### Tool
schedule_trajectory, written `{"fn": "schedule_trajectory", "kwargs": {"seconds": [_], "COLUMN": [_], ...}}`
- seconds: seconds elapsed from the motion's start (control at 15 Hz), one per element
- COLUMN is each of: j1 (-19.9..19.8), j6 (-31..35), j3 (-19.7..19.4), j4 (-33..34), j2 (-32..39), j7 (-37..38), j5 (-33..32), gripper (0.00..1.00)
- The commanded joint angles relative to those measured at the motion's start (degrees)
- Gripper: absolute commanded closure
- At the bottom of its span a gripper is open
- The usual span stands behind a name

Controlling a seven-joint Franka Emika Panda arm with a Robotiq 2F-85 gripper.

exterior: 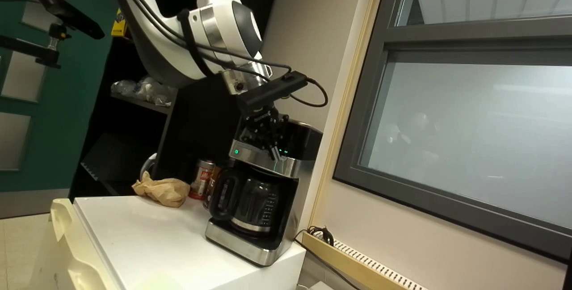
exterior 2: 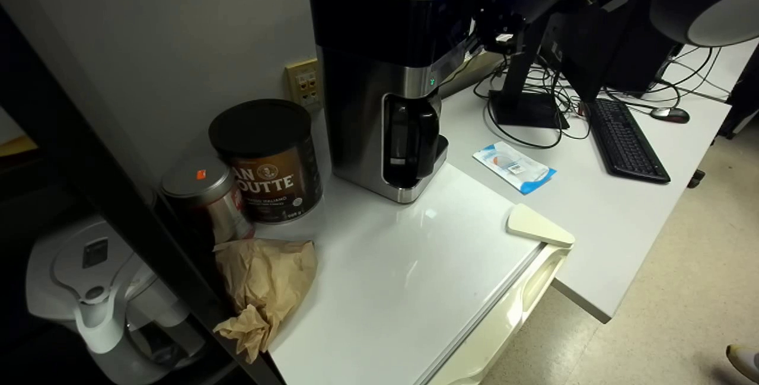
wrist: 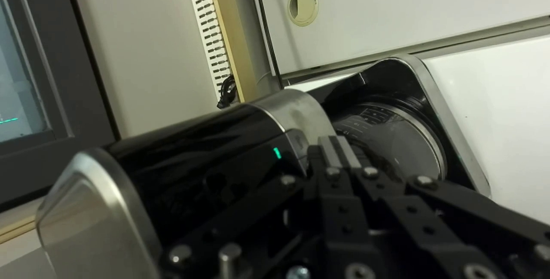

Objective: Press a button on the right side of the coffee machine

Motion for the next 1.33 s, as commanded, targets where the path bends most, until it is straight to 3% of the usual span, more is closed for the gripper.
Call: {"fn": "schedule_trajectory", "kwargs": {"seconds": [0.0,0.73,1.27], "j1": [-0.1,-1.3,-1.3], "j6": [2.0,8.7,15.8], "j3": [0.1,-2.6,-7.9], "j4": [-4.0,-23.3,-33.7], "j2": [-3.1,-16.5,-25.0], "j7": [-2.0,-0.8,2.9], "j5": [-0.1,-6.1,-16.7], "gripper": [1.0,0.99,0.99]}}
